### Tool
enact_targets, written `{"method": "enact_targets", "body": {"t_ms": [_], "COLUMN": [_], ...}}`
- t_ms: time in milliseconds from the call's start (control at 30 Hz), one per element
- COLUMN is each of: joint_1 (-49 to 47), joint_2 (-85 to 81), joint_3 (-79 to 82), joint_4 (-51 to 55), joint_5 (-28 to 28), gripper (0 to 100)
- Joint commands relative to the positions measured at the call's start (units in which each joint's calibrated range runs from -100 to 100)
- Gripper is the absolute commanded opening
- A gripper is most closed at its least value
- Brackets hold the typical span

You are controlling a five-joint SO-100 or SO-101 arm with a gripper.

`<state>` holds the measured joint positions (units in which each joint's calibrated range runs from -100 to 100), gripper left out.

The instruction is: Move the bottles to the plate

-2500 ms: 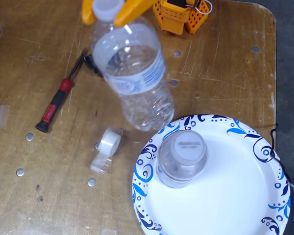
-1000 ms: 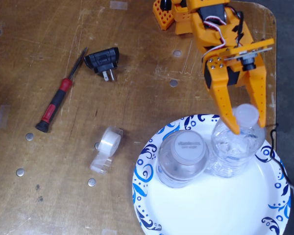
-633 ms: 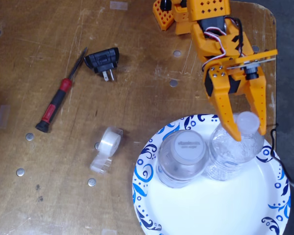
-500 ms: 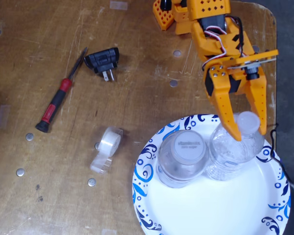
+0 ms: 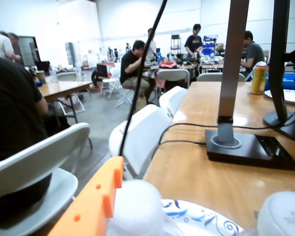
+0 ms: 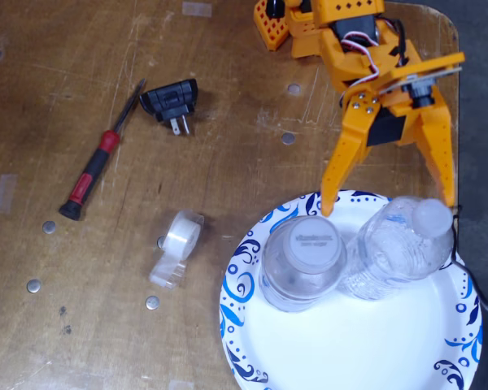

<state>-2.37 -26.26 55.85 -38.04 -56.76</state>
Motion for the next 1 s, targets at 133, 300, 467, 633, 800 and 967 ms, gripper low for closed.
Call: {"method": "enact_targets", "body": {"t_ms": [133,300,467,633,800,967], "joint_1": [-2.0,-1.24,8.79,21.72,27.33,28.19], "joint_2": [-12.61,-28.63,-48.78,-66.83,-72.48,-71.72], "joint_3": [4.06,14.61,30.1,39.2,38.12,37.13], "joint_4": [-1.21,0.18,12.8,26.73,41.52,48.57], "joint_5": [-2.66,-3.7,-3.54,-3.54,-3.91,-3.91], "gripper": [49,53,38,11,2,1]}}
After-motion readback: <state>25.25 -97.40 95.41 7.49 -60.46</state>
